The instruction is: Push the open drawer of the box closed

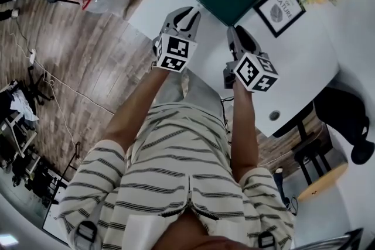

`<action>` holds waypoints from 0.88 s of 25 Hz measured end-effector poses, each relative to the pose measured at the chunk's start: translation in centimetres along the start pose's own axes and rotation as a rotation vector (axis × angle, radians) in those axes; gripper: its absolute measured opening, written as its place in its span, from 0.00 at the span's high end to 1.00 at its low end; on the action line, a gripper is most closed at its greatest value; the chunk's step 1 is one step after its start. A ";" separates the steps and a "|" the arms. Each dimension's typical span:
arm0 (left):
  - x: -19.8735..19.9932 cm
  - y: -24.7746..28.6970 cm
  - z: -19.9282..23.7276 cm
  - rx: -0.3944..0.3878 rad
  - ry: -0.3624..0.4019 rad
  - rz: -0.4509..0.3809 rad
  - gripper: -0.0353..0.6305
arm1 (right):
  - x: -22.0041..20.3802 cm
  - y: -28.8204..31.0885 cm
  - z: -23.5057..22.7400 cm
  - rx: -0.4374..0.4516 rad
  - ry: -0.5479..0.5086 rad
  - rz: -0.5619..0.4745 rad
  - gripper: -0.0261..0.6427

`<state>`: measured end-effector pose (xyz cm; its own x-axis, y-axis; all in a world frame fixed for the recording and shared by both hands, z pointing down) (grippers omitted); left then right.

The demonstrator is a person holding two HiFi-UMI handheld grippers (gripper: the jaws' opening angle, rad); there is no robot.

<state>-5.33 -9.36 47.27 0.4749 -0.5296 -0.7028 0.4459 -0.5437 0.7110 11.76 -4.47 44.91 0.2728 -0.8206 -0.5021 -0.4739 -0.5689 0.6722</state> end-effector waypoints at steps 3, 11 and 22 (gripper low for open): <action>0.8 -2.1 0.0 0.019 -0.018 -0.031 0.86 | 0.1 -1.3 1.0 -0.005 -0.030 -0.045 0.82; 3.6 -8.2 -1.0 0.052 -0.025 -0.126 0.94 | 1.2 -5.7 4.3 0.006 -0.093 -0.173 0.94; 6.7 -15.2 -2.7 0.015 -0.038 -0.261 0.94 | 2.4 -10.7 10.0 -0.049 -0.338 -0.359 0.95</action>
<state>-6.84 -2.90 31.82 0.3165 -0.3941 -0.8629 0.5385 -0.6742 0.5054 9.08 0.21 31.04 0.1213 -0.5137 -0.8494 -0.3574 -0.8209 0.4454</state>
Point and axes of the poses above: the fingertips, and each gripper's own axes: y forward along the fingers, z to its left, x out of its top, the point moved 6 cm from there along -y, backward along the fingers, and after that the axes turned 10 degrees about z, right-handed, at the moved point
